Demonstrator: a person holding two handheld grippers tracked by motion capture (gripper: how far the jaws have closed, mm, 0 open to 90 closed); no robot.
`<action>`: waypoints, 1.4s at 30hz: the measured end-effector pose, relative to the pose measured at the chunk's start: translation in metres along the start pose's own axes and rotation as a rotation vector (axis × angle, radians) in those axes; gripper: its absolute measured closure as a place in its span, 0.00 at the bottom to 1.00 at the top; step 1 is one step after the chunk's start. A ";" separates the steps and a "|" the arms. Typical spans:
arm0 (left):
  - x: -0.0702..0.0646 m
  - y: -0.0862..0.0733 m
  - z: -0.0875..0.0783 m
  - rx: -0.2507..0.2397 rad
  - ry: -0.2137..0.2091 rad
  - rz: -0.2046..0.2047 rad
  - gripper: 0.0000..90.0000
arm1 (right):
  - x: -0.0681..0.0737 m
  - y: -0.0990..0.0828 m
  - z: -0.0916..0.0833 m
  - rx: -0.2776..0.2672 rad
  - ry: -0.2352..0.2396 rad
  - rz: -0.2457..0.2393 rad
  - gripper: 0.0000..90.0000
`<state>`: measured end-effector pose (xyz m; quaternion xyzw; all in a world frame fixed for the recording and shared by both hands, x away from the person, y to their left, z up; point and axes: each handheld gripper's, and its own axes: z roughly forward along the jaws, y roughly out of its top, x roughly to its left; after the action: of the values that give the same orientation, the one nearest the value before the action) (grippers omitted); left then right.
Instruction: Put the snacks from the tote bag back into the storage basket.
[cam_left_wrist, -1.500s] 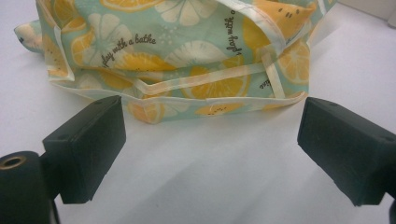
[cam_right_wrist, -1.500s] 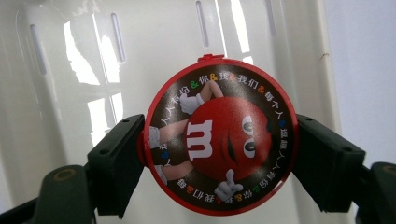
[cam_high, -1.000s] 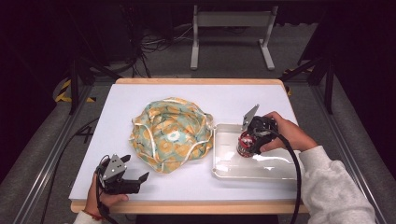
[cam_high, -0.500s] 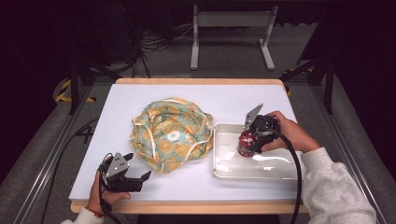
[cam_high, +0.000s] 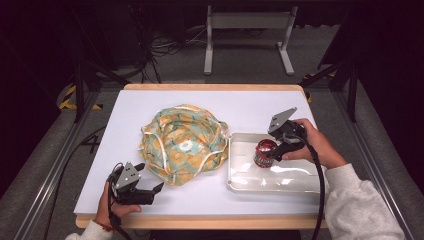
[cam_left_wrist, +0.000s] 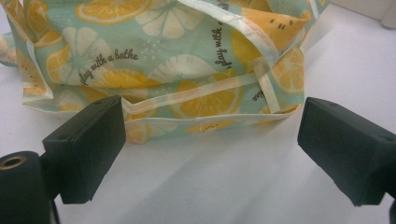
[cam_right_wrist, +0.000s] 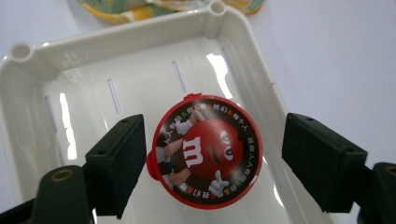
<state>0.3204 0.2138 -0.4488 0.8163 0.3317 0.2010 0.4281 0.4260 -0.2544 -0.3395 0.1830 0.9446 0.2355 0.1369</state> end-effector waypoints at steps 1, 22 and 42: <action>0.000 0.000 0.000 -0.001 0.000 -0.001 0.09 | 0.000 -0.001 0.000 -0.019 -0.008 0.013 0.26; 0.001 -0.004 -0.007 -0.016 0.013 -0.014 0.09 | 0.014 -0.025 -0.014 -0.175 -0.138 0.107 0.17; 0.003 -0.003 -0.008 -0.018 0.022 -0.022 0.10 | 0.032 -0.062 -0.028 -0.200 -0.247 0.154 0.12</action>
<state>0.3168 0.2219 -0.4471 0.8063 0.3436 0.2080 0.4342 0.3706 -0.3032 -0.3521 0.2677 0.8756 0.3140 0.2511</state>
